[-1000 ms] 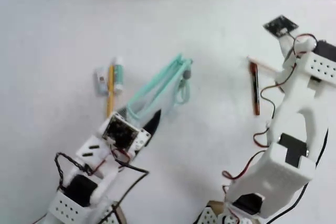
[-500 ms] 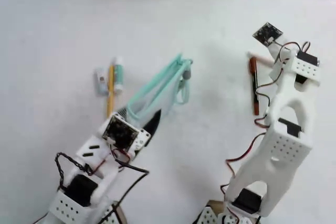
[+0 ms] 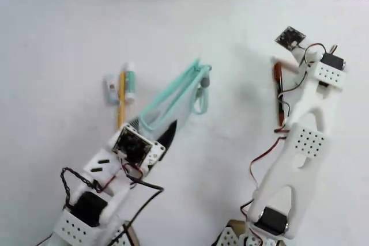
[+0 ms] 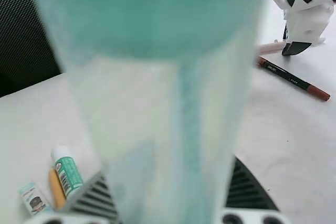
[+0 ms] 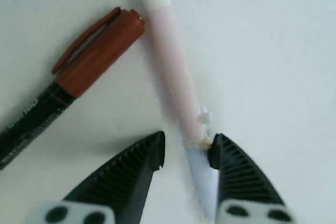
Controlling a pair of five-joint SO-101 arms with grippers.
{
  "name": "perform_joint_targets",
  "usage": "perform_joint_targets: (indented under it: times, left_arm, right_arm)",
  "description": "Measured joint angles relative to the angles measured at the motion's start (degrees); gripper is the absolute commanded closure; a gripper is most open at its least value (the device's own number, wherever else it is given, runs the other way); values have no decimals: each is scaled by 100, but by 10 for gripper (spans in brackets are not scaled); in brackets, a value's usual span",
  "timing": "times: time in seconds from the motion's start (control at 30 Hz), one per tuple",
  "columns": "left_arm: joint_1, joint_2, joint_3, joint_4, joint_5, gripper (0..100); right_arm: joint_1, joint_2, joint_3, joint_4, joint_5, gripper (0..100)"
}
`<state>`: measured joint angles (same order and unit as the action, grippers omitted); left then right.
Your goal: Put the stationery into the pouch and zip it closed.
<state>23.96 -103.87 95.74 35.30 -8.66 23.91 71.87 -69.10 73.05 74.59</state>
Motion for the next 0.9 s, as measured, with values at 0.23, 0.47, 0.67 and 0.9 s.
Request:
perform_joint_targets:
  times: [0.23, 0.47, 0.67, 0.9]
  left_arm:
    - [0, 0, 0, 0, 0, 845]
    - [0, 0, 0, 0, 0, 845]
    - [0, 0, 0, 0, 0, 845]
    - [0, 0, 0, 0, 0, 845]
  right_arm:
    - [0, 791, -1802, 1415, 299, 980]
    - [35, 651, -2418, 2479, -53, 981]
    - [492, -545, -2418, 2532, -1178, 981]
    - [712, -1776, -2163, 2549, -1433, 981]
